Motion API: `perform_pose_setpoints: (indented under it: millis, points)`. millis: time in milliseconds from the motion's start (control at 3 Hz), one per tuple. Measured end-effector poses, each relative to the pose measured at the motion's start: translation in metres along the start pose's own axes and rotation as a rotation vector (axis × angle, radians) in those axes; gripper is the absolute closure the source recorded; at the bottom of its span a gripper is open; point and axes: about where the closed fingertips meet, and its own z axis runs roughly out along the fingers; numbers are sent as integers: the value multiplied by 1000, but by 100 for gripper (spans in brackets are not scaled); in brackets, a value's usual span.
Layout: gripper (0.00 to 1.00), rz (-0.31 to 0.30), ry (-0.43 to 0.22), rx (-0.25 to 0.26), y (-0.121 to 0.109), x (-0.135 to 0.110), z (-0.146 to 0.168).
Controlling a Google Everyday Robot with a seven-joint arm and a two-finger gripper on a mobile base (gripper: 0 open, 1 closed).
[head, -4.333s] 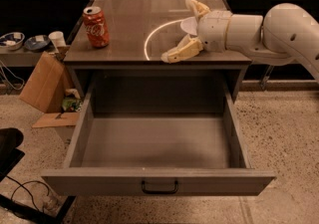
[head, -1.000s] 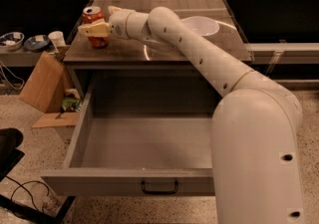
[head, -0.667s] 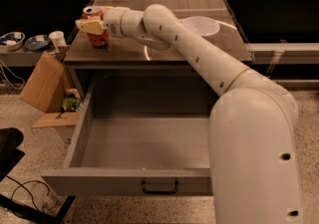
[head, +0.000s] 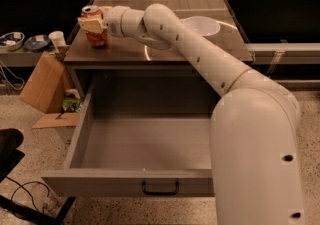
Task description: Place coke can into top drawer
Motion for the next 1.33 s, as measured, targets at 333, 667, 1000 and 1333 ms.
perform_pose_setpoints:
  millis: [333,667,1000,1333]
  points:
    - [100,-1,0,0,0,-1,0]
    - [100,-26,-25,3,13,-8,-21]
    - [100,-101,-50,45,38,-6,-71]
    - [100,-117,-45,59,52,16,-91]
